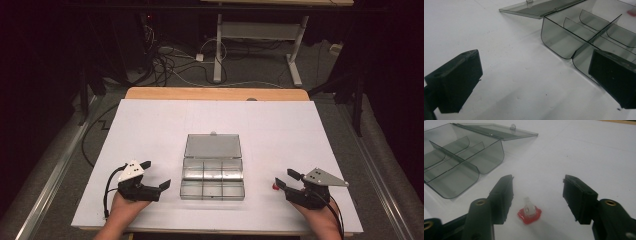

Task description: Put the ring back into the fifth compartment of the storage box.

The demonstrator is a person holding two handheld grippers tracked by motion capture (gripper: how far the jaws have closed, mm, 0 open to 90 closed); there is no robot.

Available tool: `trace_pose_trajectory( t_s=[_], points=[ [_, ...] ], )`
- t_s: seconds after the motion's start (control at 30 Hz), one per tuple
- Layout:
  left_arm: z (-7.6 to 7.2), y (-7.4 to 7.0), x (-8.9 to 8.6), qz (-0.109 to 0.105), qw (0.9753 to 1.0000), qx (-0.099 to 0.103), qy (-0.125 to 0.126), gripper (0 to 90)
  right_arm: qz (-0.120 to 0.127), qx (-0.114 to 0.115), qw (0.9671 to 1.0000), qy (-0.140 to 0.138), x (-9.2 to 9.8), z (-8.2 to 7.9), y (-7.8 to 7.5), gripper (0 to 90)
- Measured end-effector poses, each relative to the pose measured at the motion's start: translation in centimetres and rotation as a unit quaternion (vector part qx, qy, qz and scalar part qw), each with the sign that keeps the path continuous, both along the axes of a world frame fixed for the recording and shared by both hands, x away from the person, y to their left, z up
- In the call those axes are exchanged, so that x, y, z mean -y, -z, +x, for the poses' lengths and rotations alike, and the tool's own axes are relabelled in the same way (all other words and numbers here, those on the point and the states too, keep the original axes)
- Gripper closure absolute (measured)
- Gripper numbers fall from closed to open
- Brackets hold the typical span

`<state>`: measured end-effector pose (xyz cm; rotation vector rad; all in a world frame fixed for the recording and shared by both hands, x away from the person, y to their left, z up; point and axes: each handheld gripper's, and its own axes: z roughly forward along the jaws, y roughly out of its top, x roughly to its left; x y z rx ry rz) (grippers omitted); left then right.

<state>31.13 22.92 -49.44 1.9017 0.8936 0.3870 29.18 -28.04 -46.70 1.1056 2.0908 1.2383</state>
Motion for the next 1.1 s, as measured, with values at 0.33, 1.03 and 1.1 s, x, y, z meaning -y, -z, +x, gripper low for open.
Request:
trace_pose_trajectory(
  t_s=[0.33,1.03,1.1],
  points=[
    [-0.1,0.0,0.0,-0.001,1.0000,0.005,-0.003,0.0,0.000,-0.023,0.9996,-0.017,0.2,0.4,0.3,65.5],
    [0.0,0.0,0.0,-0.001,1.0000,0.001,-0.003,0.0,-0.025,-0.054,0.9968,-0.053,-0.4,1.0,0.9,81.8],
    [0.0,0.0,0.0,-0.001,1.0000,0.001,-0.003,0.0,-0.025,-0.055,0.9967,-0.053,-0.3,0.9,1.0,83.3]
  ],
)
